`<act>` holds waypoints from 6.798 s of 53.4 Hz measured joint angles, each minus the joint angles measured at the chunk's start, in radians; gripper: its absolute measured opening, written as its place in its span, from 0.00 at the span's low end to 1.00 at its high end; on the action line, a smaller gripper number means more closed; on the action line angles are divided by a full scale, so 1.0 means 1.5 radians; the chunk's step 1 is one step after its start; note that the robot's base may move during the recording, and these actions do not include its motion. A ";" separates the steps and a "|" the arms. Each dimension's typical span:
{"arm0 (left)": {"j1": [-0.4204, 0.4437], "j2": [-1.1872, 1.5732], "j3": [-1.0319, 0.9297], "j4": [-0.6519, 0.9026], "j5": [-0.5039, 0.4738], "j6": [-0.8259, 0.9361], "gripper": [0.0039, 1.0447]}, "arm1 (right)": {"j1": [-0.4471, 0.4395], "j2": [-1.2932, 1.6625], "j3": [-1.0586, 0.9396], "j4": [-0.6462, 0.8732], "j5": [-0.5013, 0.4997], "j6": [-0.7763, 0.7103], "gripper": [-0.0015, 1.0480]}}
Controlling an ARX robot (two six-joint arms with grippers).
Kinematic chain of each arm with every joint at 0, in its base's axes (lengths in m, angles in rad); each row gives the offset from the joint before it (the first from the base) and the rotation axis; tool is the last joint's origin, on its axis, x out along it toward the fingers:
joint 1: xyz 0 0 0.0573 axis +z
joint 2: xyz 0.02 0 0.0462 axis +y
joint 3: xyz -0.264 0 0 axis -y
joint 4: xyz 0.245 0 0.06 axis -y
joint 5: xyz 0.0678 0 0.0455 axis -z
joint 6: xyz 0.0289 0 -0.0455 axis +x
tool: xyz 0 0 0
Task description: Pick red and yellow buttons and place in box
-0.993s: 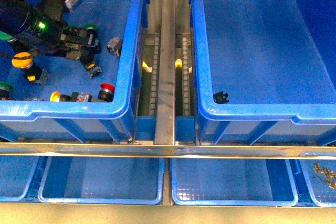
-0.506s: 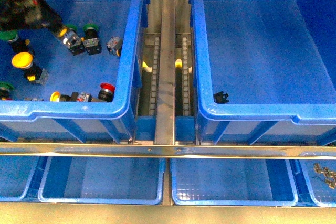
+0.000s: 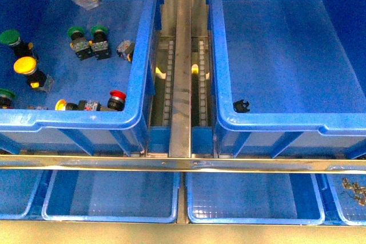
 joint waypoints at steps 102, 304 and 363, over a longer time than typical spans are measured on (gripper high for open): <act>-0.315 0.257 0.259 0.077 -0.036 -0.222 0.32 | 0.070 0.669 0.132 0.300 -0.172 -0.304 0.94; 0.085 -0.460 -0.563 0.485 -0.320 0.325 0.52 | 0.026 0.988 0.370 0.426 -0.045 -0.320 0.26; 0.014 -0.870 -0.691 0.224 -0.390 0.346 0.02 | 0.008 0.969 0.351 0.409 -0.017 -0.291 0.26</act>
